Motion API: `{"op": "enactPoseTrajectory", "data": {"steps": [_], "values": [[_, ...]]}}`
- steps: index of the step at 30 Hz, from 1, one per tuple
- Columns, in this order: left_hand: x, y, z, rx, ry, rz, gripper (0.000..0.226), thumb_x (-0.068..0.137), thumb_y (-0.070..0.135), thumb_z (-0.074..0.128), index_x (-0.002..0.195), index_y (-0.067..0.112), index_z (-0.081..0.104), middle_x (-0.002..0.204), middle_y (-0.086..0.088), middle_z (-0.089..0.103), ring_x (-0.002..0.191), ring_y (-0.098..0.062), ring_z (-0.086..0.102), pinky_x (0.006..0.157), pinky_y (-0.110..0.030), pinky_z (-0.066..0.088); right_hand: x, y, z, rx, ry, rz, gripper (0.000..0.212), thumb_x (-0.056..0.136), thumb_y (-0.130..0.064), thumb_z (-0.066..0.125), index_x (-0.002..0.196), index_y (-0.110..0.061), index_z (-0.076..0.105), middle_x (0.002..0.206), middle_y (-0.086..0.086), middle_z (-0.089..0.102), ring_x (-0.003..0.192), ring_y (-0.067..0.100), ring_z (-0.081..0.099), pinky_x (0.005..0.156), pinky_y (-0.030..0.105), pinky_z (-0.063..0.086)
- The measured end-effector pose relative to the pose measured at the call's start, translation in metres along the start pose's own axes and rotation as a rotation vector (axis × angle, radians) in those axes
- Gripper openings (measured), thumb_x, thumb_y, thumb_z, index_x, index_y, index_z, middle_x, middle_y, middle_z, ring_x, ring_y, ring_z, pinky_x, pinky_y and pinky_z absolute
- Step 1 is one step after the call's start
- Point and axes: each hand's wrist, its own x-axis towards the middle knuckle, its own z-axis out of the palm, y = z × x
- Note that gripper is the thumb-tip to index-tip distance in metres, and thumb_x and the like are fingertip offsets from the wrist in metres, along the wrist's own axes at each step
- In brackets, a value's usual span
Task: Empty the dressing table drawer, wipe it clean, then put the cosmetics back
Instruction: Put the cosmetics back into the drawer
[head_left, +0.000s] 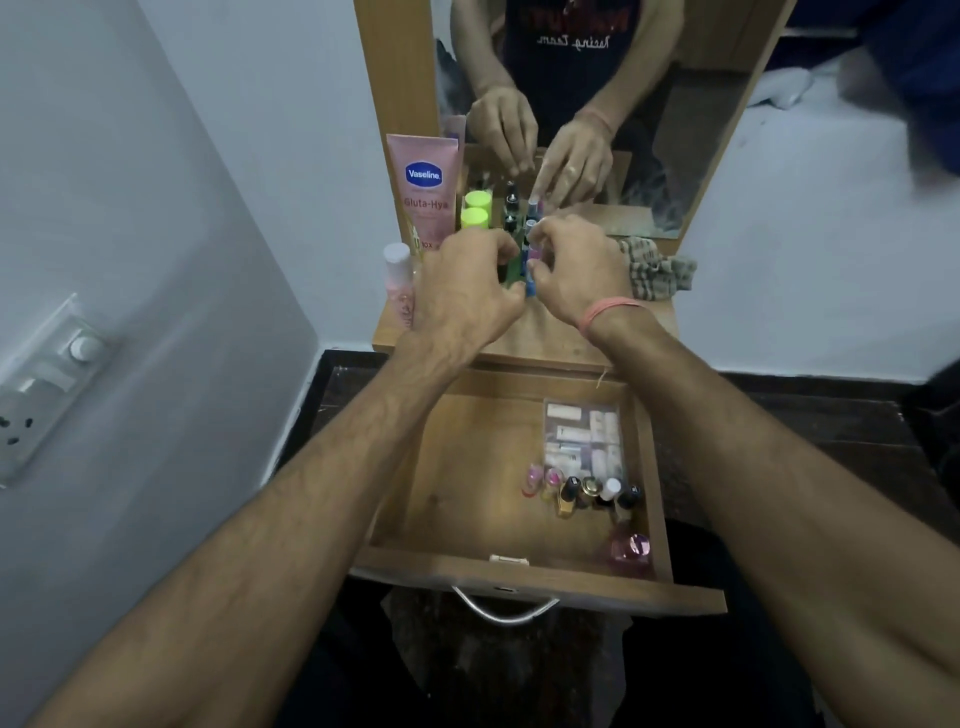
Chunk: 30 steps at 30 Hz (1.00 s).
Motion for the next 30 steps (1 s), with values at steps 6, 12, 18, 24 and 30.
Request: {"op": "enactPoseTrajectory", "data": {"steps": [6,12,18,24,30], "values": [[-0.016,-0.010,0.004,-0.076,-0.046,0.064,0.037,0.090,0.032,0.084,0.126,0.026,0.079,0.121,0.011,0.077,0.109,-0.006,0.070,0.095,-0.025,0.058,-0.009,0.010,0.001,0.172,0.019,0.039,0.018,0.087,-0.023,0.077,0.100,-0.032,0.068,0.089,-0.012,0.071,0.088,0.012,0.068,0.085,0.042,0.060],[-0.063,-0.013,-0.001,-0.121,-0.281,0.044,0.036,0.089,0.035,0.090,0.122,0.029,0.078,0.115,0.016,0.075,0.107,-0.005,0.068,0.098,-0.033,0.059,-0.084,0.013,-0.049,0.351,-0.103,0.029,0.017,0.084,-0.025,0.080,0.099,-0.028,0.072,0.089,-0.013,0.074,0.080,0.002,0.069,0.075,0.028,0.060],[-0.118,-0.026,-0.010,-0.050,-0.406,-0.017,0.029,0.087,0.043,0.091,0.113,0.036,0.078,0.108,0.023,0.073,0.094,0.002,0.065,0.093,-0.033,0.056,-0.173,0.017,-0.072,0.366,-0.416,-0.014,0.020,0.085,-0.023,0.089,0.099,-0.026,0.075,0.089,-0.014,0.076,0.069,-0.009,0.063,0.061,0.006,0.044],[-0.144,-0.025,-0.010,-0.027,-0.427,-0.045,0.034,0.088,0.047,0.090,0.118,0.039,0.076,0.116,0.024,0.073,0.111,-0.002,0.067,0.101,-0.027,0.041,-0.202,0.015,-0.048,0.164,-0.496,-0.109,0.015,0.083,-0.037,0.086,0.092,-0.032,0.075,0.084,-0.023,0.074,0.074,-0.017,0.058,0.071,0.027,0.046],[-0.155,-0.023,-0.015,-0.019,-0.431,-0.075,0.033,0.089,0.047,0.090,0.117,0.039,0.075,0.115,0.025,0.073,0.110,-0.003,0.067,0.096,-0.027,0.040,-0.202,0.008,-0.032,-0.079,-0.533,-0.188,0.011,0.082,-0.028,0.084,0.084,-0.035,0.076,0.081,-0.026,0.070,0.083,-0.005,0.054,0.083,0.033,0.048]]}}
